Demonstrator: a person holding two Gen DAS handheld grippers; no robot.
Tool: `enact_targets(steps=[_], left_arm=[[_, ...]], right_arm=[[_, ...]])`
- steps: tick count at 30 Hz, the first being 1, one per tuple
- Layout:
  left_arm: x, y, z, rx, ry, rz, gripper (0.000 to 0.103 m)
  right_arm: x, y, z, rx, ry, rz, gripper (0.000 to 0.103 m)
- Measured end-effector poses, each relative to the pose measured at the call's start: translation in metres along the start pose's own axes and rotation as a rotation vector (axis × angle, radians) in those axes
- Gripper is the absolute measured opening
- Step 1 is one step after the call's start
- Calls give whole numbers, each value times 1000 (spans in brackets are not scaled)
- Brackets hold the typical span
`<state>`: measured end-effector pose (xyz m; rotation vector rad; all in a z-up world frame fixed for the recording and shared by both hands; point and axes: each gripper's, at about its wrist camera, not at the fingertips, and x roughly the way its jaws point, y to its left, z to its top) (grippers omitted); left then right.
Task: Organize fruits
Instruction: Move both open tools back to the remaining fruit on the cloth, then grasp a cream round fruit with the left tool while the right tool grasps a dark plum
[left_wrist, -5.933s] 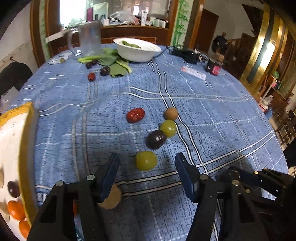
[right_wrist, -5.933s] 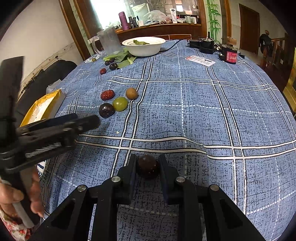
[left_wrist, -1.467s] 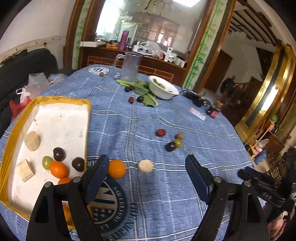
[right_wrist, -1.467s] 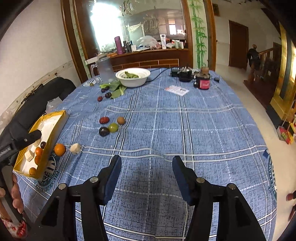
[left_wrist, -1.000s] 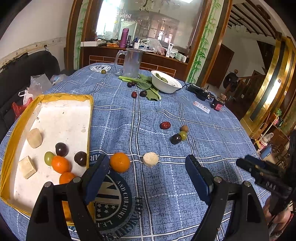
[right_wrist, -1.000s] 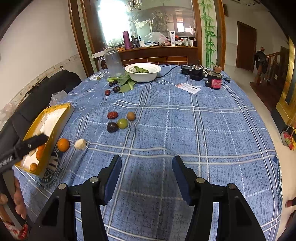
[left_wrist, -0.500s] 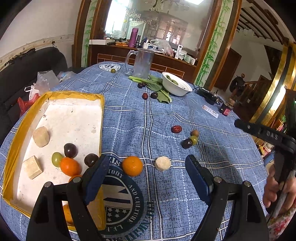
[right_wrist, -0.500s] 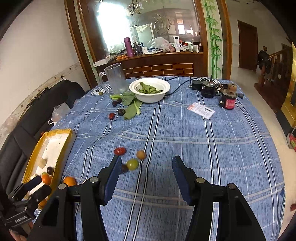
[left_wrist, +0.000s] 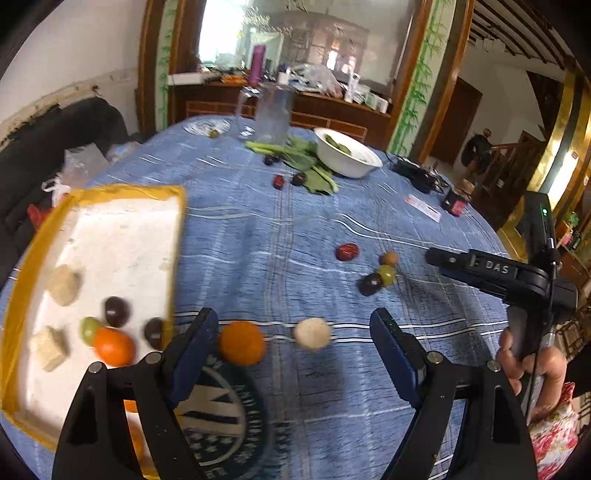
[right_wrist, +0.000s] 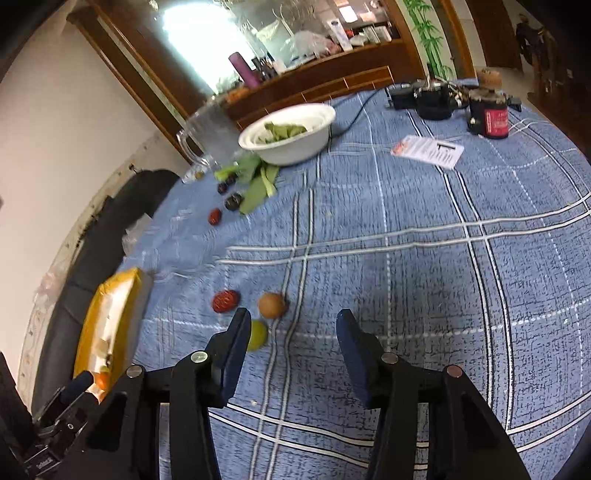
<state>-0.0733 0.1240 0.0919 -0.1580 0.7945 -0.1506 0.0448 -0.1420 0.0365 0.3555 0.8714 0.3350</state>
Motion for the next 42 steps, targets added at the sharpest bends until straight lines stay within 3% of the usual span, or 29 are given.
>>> enact_targets(steps=[3,6,9,11,15,20,24,26,28,31,38,41,42], left_arm=[[8,-9,0,33,9,-33,83],[20,-13,2,29,31,-35,83],[23,-10,1,-7,52,-71,83],[20,-5,0,-17,43,-56,83],[14,17,3,-59,6,0,83],[14,34,7,-110,14,-21,83],[10,34,9,-101,1,-17,83],[8,34,9,-95,-10,-14,78],[10,33,12,-88,-3,-14,73],[12,32,13,-88,15,-18,73],[26,11,4,24,69,9,73],[32,-4,0,114,67,35,72],[34,-9,-2,144,67,40,62]], right_arm=[[-24,-6,10,-31,-105,-79,52],[-36,-21,13,14,-146,-84,52],[-19,-29,9,63,-84,-31,52],[-10,-25,7,69,-50,11,45],[9,2,2,3,-4,67,43],[26,27,-12,-74,32,67,43],[31,50,-22,-155,50,116,43],[35,64,-27,-214,50,117,43],[43,75,-32,-254,66,96,43],[53,90,-36,-323,39,-3,43],[62,110,-46,-470,8,-158,42],[56,106,-46,-514,9,-178,25],[53,101,-43,-490,17,-155,20]])
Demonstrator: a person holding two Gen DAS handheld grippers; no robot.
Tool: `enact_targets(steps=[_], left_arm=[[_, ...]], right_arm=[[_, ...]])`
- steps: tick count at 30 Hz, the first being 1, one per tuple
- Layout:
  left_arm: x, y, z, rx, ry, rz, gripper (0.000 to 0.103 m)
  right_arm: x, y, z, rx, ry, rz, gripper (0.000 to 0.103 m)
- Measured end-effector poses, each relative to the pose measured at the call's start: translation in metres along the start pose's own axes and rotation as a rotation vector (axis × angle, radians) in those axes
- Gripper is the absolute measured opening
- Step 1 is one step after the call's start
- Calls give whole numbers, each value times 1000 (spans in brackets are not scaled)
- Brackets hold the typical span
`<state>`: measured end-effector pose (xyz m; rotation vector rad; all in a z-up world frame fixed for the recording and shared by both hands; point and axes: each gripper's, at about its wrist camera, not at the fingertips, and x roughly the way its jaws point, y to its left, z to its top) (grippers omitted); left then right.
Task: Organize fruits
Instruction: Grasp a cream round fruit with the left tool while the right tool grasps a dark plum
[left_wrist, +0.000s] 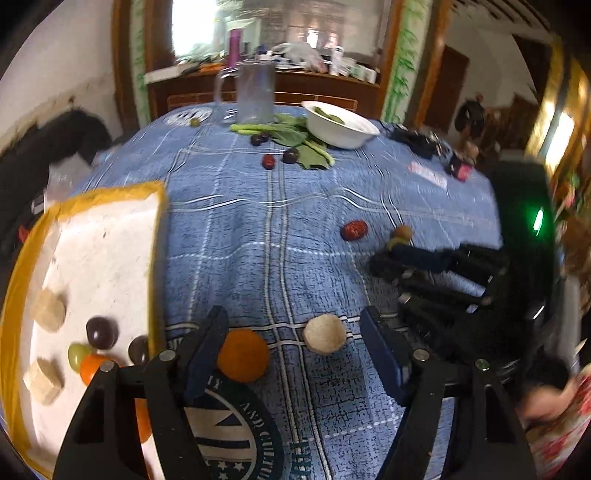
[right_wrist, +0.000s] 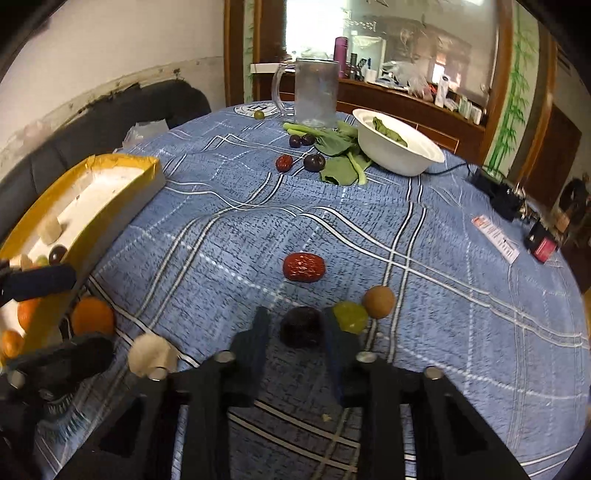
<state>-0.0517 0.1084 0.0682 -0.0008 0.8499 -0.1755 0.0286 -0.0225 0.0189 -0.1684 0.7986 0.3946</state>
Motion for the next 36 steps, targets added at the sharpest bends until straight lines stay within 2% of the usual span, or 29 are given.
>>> enact_targets(steps=[1,2,5,9,10,12,15,19,21,24,27,28,29,36], left_arm=[[3,-4,-1,28,5,-4,52],[6,-8,-2,46,13,-9,49],[16,-14,-3,70,31,-28,48],[36,-24,-5,126,94,-55,48],[40,-27,-7,144,108,-48,46],[40,-31,-10,173,86,-3,29],[40,-24,-10,133,81,-29,28],[40,-25,-11,130,68,-29,28],[40,-26,-12,141,59,-21,28],[39,-25,-11,136,52,-28,28],[38,-21,-10,116,49,-49,28],[37,-20,-10,110,46,-56,28],[37,-20,-10,107,42,-60,28],[25,-15,-7,76,-18,-85,28]], right_arm=[[-1,-5,1,20,3,18,19],[-4,-14,1,48,2,35,19],[-14,-35,1,108,-1,33,19],[-20,-72,-1,262,-4,124,19],[-21,-78,-2,293,-5,147,19],[-20,-95,-4,374,-3,203,20],[-17,-101,-7,417,8,239,20],[-14,-84,-5,363,37,241,21],[-9,-68,-5,295,70,181,23],[-4,-51,-8,226,92,109,30],[-7,-39,-9,189,95,67,30],[-8,-37,-10,184,93,63,23],[-9,-34,-10,174,91,61,22],[-24,-33,-9,196,25,75,21]])
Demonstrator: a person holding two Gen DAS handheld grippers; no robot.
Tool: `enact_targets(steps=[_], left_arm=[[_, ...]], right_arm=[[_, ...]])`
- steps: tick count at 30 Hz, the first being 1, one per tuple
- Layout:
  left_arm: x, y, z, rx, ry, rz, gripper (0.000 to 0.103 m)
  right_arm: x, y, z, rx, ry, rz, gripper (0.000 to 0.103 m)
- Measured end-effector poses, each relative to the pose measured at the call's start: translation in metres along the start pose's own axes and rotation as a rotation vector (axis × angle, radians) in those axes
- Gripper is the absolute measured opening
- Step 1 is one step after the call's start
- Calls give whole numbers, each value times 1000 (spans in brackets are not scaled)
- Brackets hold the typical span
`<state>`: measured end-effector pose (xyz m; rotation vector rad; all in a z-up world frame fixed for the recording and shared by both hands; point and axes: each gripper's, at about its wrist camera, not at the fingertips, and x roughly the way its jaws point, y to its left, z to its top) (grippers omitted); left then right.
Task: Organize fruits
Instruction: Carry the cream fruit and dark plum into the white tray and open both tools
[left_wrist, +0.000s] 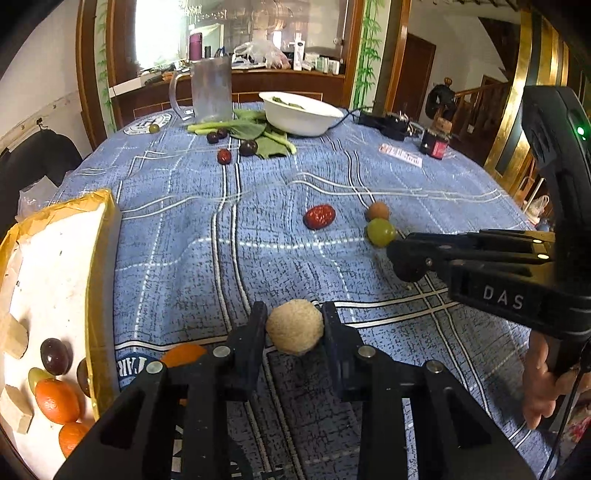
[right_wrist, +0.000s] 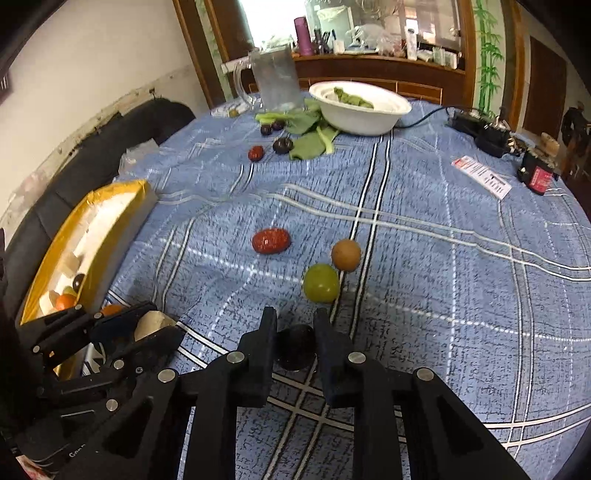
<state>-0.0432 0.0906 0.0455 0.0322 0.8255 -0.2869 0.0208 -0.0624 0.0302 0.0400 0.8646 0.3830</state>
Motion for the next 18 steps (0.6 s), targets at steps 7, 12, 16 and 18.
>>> enact_targets(steps=[7,12,16,18], left_arm=[[-7,1,0,-13,-39,-16,28],[-8,1,0,-14,-49,-16,28],[-11,1,-1,-16,-61,-17,28],[-13,1,-1,-15,-71,-16,28]], right_arm=[[-10,-10,5,60,-65,-2,21],[-12,-20,7,107,-84,-15,21],[-15,-20,5,115,-88,-23,21],[-17,-18,2,119,-86,-37,21]])
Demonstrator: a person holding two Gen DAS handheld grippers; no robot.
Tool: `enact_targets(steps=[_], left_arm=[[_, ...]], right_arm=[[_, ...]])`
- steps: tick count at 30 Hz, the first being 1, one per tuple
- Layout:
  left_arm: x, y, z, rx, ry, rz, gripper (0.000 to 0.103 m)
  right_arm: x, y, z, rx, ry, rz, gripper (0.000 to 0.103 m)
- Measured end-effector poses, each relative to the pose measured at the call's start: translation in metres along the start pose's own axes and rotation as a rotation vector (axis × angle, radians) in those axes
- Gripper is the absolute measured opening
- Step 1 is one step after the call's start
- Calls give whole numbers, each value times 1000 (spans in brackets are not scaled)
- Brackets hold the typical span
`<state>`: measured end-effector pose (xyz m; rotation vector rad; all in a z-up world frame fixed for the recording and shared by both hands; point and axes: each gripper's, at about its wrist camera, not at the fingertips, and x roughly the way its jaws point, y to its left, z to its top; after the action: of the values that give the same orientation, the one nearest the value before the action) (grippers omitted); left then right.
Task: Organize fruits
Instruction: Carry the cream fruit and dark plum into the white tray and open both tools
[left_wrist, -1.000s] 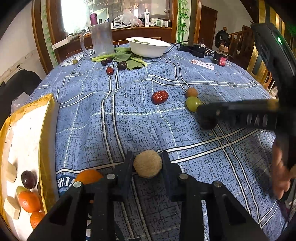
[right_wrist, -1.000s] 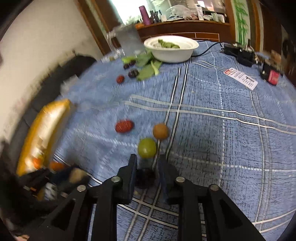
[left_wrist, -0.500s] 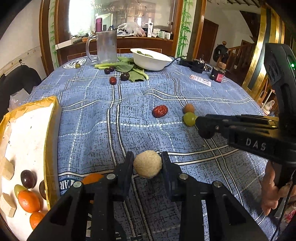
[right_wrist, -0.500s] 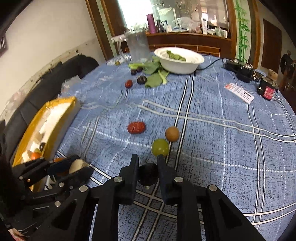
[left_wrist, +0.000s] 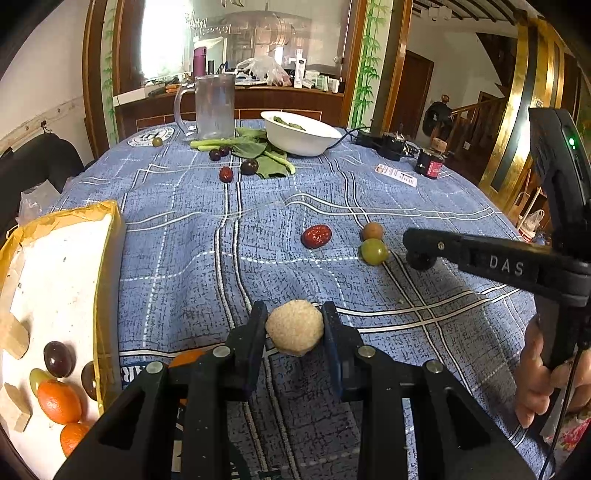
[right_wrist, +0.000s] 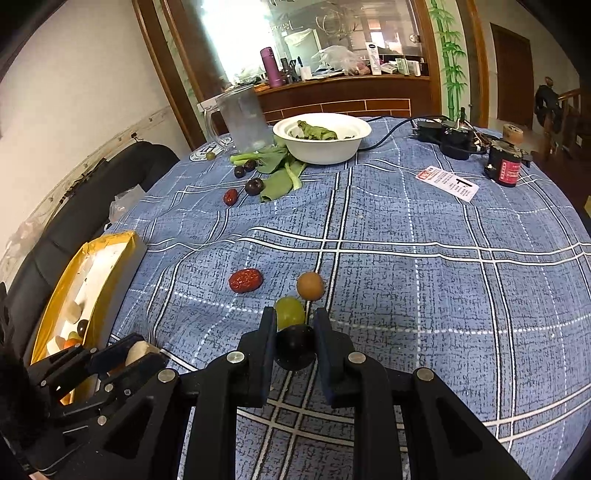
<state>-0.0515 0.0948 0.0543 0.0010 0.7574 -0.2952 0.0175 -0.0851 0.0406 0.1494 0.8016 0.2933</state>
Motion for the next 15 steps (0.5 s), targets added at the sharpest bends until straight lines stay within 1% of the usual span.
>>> enact_targets(steps=[3,9,12,15], left_arm=[[-3,1,-1,-7,-6,-5,28],[-6,3,-1,-22,-13,-18,28],[-7,5,0,-32,-16,-22,29],[-11,7,2,-46,-19,-25,29]], right_arm=[[-12,-2,-8,31,-3,-5,21],[-42,-5,-28,53,-20,-29,22],[-52,-7,-36,61,-29,-20,22],[-57,-6,-39,51,-26,-33,22]])
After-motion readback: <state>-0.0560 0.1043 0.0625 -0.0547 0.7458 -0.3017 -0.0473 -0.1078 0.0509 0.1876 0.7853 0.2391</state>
